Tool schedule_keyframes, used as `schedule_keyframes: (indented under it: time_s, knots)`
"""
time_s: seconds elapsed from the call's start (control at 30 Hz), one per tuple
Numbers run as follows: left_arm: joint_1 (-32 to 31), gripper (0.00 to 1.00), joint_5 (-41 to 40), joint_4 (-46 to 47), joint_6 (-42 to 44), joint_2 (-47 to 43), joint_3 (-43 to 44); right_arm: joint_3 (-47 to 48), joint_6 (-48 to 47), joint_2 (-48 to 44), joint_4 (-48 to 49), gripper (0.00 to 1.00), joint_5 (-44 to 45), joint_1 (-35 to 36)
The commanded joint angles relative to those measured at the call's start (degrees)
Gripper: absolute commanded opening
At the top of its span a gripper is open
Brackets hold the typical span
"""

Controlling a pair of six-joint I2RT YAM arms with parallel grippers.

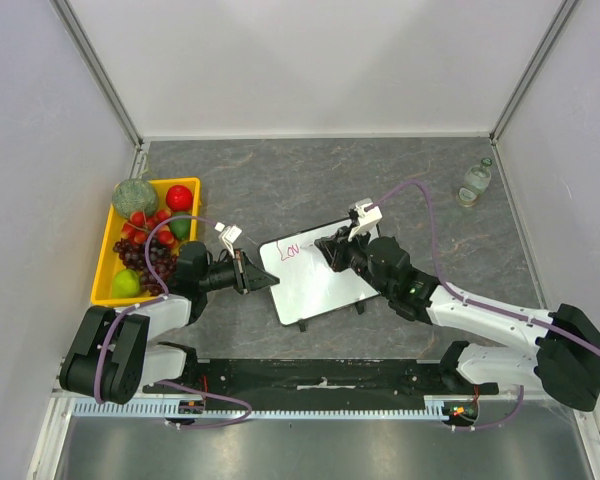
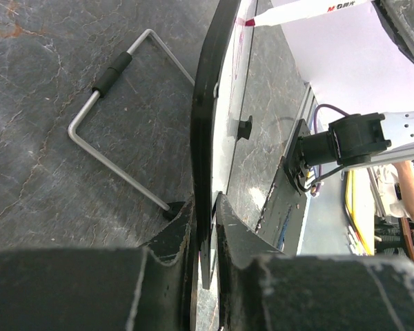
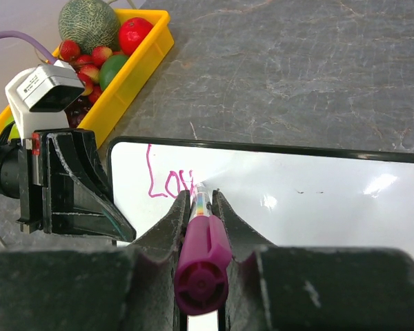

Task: Write a sentence on the whiteboard
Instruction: Write on the whiteboard with the whiteboard.

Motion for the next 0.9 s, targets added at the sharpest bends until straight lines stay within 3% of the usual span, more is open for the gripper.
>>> schedule_keyframes:
  time_s: [0.0,0.87]
  knots:
    - [-0.17,0.02,0.1,1.3,0.82,-0.07,0.54,-0.55,1.04,0.6,2.67,0.0,-0.05,-0.15]
    - [-0.17,0.02,0.1,1.3,0.82,-0.07,0.54,-0.99,0.07,-0.89,-1.1,0.0,4.79,-1.3]
